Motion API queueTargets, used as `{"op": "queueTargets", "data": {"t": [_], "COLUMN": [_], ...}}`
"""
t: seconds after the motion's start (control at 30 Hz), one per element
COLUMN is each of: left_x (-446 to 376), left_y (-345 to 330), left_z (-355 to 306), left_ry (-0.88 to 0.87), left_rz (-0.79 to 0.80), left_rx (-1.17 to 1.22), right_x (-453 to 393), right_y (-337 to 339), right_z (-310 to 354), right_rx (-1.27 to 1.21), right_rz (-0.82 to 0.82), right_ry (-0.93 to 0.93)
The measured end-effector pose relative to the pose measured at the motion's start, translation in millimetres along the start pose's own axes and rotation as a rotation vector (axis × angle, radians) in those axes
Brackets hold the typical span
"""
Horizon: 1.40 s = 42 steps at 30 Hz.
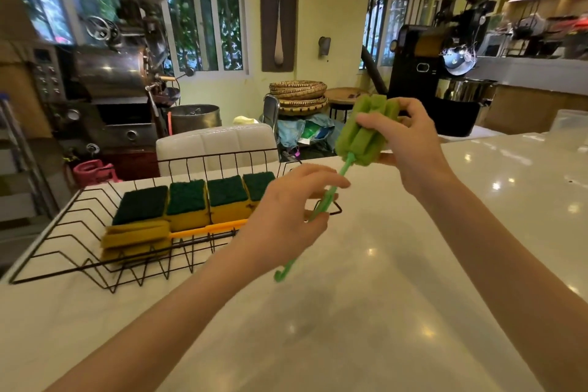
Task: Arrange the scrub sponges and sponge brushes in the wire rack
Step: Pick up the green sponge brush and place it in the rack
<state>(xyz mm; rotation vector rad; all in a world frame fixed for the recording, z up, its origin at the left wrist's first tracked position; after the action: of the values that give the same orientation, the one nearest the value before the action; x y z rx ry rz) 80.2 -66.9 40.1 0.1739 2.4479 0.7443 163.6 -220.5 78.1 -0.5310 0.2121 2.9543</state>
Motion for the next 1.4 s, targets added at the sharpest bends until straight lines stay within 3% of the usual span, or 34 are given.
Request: {"op": "queueTargets", "data": {"t": [0.23,0.47,0.63,0.73,0.97,1.4], "left_x": [18,36,45,49,50,48], "left_y": [80,137,159,166,154,132], "left_z": [31,68,94,102,113,131], "left_ry": [0.128,0.272,0.474,0.517,0.629,0.664], "left_rz": [-0.197,-0.295,-0.098,-0.091,0.196,0.420], "left_rx": [-0.070,-0.263,-0.375,-0.399,-0.375,-0.444], "right_x": [4,2,-5,-12,-12,-4], "right_y": [-51,-93,-108,-110,-110,-116], "right_z": [-9,-28,-45,-50,-52,-53], "right_rx": [-0.226,-0.239,-0.127,-0.046,0.645,0.982], "right_rz": [0.192,0.465,0.674,0.740,0.954,0.944], "right_ry": [-0.083,-0.175,-0.295,-0.303,0.004,0.207]}}
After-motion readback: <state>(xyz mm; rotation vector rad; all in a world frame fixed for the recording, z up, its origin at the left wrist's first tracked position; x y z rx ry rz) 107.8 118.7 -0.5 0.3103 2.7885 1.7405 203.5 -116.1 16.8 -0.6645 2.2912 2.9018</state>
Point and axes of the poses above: each hand's wrist, its own x-axis away from the middle knuckle, its own y-axis out of the back of the hand, z = x × y, the point moved 2 cm from there along -x, towards the middle knuckle, and after that the axes turned 10 degrees about x, right-handed, at the moved point
